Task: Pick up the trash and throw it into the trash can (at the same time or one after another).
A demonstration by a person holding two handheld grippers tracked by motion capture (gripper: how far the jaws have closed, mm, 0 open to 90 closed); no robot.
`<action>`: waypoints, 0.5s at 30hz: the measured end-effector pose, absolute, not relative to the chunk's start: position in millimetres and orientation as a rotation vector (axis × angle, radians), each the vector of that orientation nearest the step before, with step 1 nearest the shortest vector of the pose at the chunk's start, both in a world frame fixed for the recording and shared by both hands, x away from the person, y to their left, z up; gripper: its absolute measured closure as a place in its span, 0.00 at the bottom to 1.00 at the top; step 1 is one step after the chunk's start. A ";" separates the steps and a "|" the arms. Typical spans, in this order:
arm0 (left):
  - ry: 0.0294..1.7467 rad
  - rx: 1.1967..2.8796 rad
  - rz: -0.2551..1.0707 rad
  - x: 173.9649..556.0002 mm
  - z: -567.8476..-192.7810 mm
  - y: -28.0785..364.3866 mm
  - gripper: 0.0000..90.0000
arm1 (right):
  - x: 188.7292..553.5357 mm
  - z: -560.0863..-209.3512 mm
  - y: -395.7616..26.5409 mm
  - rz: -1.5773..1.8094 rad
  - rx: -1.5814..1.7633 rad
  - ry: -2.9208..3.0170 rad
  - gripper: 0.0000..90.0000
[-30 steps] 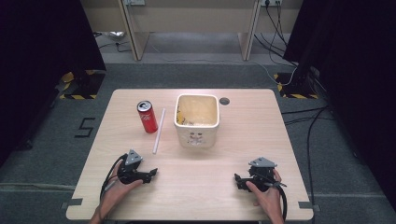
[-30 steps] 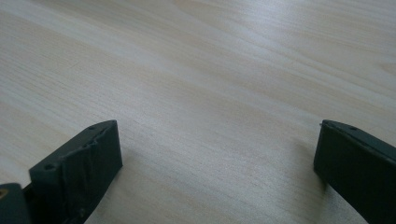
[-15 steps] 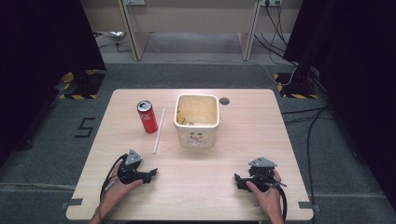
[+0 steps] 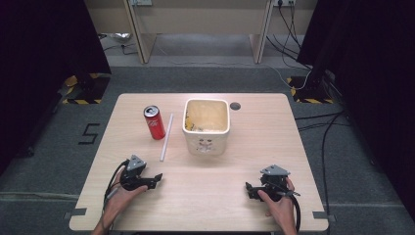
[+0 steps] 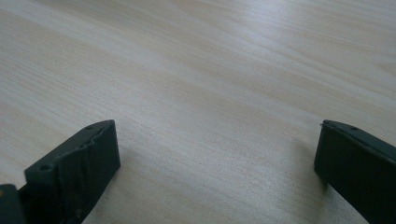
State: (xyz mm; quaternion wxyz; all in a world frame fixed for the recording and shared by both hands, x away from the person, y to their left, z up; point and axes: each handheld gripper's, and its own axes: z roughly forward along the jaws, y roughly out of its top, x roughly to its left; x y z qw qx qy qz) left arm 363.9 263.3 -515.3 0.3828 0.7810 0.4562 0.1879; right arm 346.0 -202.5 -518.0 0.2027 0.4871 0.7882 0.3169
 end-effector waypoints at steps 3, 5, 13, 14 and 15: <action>1.170 1.973 0.490 366.0 -508.9 267.6 0.19 | 346.0 -518.0 -202.5 0.885 1.360 2.200 0.00; 1.175 1.964 0.498 366.9 -506.8 268.4 0.19 | 346.1 -518.0 -202.6 0.885 1.358 2.201 0.00; 1.198 1.918 0.510 383.1 -491.1 278.3 0.19 | 346.0 -518.0 -202.6 0.885 1.359 2.201 0.00; 1.202 1.918 0.516 385.8 -489.0 279.4 0.19 | 346.0 -518.0 -202.5 0.885 1.360 2.201 0.00; 1.204 1.915 0.521 388.1 -487.6 280.0 0.19 | 346.0 -518.0 -202.5 0.885 1.359 2.201 0.00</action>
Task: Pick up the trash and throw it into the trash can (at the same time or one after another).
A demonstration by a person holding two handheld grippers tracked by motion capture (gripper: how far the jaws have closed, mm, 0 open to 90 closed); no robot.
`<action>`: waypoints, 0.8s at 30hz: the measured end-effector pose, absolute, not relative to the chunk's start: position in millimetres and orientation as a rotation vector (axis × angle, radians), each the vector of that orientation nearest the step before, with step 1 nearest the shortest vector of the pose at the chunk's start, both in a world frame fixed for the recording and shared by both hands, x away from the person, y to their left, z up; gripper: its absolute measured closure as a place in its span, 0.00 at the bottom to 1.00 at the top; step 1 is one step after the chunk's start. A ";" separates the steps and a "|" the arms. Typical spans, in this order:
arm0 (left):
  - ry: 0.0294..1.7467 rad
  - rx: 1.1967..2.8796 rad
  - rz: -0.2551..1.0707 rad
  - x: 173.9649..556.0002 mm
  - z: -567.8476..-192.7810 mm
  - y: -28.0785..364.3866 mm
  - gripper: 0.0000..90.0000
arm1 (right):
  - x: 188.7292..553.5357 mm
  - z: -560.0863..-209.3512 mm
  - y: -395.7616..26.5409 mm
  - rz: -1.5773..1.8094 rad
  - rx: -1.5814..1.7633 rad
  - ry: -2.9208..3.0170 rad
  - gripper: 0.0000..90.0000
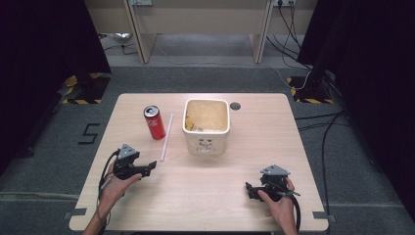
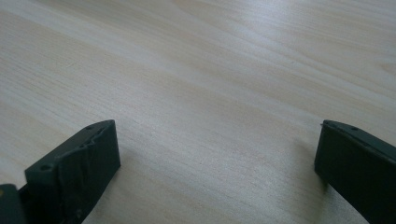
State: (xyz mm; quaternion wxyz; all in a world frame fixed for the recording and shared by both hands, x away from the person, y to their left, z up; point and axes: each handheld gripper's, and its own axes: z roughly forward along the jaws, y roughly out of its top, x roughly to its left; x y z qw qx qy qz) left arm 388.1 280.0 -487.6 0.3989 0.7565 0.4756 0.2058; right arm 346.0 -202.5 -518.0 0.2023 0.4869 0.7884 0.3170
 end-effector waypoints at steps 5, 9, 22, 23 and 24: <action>1.212 1.900 0.538 399.1 -482.1 280.1 0.19 | 346.0 -518.0 -202.7 0.884 1.357 2.202 0.00; 1.216 1.891 0.542 408.2 -477.9 280.5 0.19 | 346.0 -518.0 -202.5 0.885 1.359 2.201 0.00; 1.238 1.853 0.555 429.6 -470.6 279.3 0.19 | 346.0 -518.0 -202.6 0.885 1.358 2.201 0.00; 1.238 1.853 0.555 429.6 -470.6 279.3 0.19 | 346.0 -518.0 -202.6 0.885 1.358 2.201 0.00; 1.237 1.851 0.556 432.2 -468.6 279.1 0.19 | 346.1 -518.0 -202.6 0.885 1.357 2.202 0.00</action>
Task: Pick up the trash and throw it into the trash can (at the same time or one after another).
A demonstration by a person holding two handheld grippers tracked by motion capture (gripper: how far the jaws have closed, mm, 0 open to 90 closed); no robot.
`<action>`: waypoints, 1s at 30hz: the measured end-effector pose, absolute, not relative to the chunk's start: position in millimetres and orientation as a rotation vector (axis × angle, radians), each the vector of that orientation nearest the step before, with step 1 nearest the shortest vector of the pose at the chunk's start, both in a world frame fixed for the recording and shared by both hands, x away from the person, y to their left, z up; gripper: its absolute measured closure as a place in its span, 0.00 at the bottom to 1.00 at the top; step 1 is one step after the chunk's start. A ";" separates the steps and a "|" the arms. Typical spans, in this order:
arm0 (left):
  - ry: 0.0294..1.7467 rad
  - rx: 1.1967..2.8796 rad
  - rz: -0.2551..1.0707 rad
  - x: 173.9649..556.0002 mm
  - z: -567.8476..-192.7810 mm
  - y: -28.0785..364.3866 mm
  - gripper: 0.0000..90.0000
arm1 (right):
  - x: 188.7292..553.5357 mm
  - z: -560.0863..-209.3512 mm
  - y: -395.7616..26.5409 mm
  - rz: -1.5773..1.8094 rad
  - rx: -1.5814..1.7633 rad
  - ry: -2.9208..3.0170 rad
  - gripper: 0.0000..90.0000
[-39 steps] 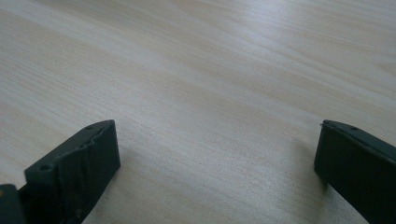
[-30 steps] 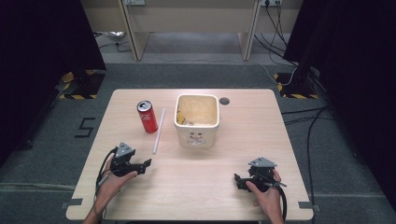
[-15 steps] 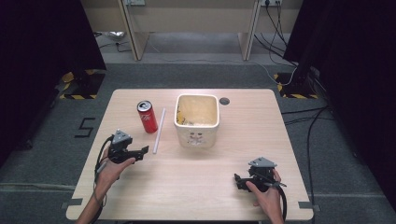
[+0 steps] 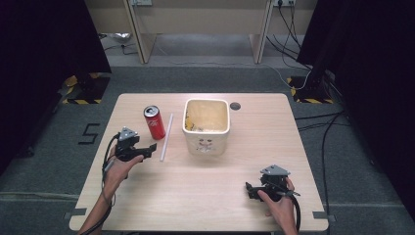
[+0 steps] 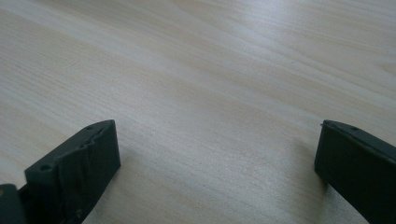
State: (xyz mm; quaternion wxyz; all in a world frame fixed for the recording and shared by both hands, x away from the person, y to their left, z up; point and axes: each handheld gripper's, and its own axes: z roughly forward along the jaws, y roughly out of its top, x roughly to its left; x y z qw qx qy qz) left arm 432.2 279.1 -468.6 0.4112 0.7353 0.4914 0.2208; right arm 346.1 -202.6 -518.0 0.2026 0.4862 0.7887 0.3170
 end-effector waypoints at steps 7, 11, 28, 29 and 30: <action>1.245 1.834 0.557 443.5 -467.4 276.6 0.19 | 346.0 -518.0 -202.6 0.884 1.357 2.202 0.00; 1.249 1.814 0.558 448.7 -466.6 275.4 0.19 | 346.0 -518.0 -202.6 0.885 1.358 2.201 0.00; 1.267 1.794 0.554 469.8 -466.9 271.5 0.19 | 346.0 -518.0 -202.7 0.884 1.357 2.202 0.00; 1.271 1.790 0.558 471.5 -467.2 271.4 0.19 | 346.0 -518.0 -202.5 0.885 1.359 2.201 0.00; 1.272 1.789 0.559 473.2 -467.6 271.2 0.19 | 346.0 -518.0 -202.7 0.884 1.357 2.202 0.00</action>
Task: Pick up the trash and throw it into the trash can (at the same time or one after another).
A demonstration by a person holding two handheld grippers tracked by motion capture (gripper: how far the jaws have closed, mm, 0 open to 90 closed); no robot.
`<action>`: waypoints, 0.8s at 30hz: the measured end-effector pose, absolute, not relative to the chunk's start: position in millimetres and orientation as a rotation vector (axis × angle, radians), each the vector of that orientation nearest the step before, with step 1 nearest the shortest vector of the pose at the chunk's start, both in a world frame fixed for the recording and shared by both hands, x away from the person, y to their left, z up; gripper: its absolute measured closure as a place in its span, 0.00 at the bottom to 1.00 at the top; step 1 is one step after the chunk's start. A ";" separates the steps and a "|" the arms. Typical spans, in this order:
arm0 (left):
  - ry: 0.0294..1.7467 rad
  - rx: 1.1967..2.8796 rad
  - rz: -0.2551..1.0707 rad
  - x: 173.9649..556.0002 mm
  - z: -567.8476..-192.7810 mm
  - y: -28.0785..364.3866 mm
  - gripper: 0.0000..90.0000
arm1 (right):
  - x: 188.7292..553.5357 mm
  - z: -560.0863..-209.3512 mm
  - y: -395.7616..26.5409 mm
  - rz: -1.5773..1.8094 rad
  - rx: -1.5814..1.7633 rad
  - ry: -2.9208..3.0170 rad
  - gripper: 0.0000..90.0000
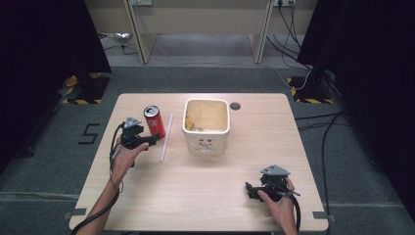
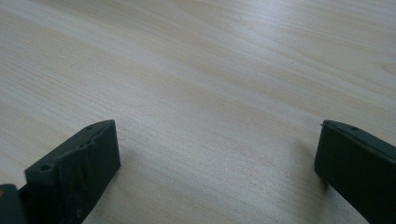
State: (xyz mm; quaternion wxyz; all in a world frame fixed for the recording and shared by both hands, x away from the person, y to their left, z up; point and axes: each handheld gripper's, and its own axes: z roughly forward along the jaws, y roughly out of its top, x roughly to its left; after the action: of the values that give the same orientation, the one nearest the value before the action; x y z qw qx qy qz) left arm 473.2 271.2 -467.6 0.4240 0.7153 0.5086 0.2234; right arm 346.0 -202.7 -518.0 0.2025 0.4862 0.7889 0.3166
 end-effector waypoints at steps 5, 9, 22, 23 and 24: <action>1.269 1.784 0.573 479.0 -466.9 268.5 0.19 | 346.0 -518.0 -202.6 0.885 1.359 2.202 0.00; 1.267 1.785 0.578 485.0 -465.6 266.8 0.19 | 346.0 -518.0 -202.6 0.885 1.358 2.202 0.00; 1.272 1.782 0.607 497.5 -466.8 262.6 0.21 | 346.0 -518.0 -202.6 0.885 1.358 2.201 0.00; 1.271 1.785 0.609 499.3 -467.2 261.5 0.22 | 346.0 -518.0 -202.5 0.885 1.359 2.201 0.00; 1.271 1.785 0.610 500.0 -467.4 261.3 0.23 | 346.0 -518.0 -202.6 0.884 1.358 2.202 0.00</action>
State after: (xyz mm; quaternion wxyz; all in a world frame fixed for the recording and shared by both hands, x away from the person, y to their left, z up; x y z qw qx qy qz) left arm 500.0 261.3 -467.4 0.4201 0.7122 0.5071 0.2432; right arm 346.0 -202.6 -518.0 0.2024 0.4865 0.7887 0.3166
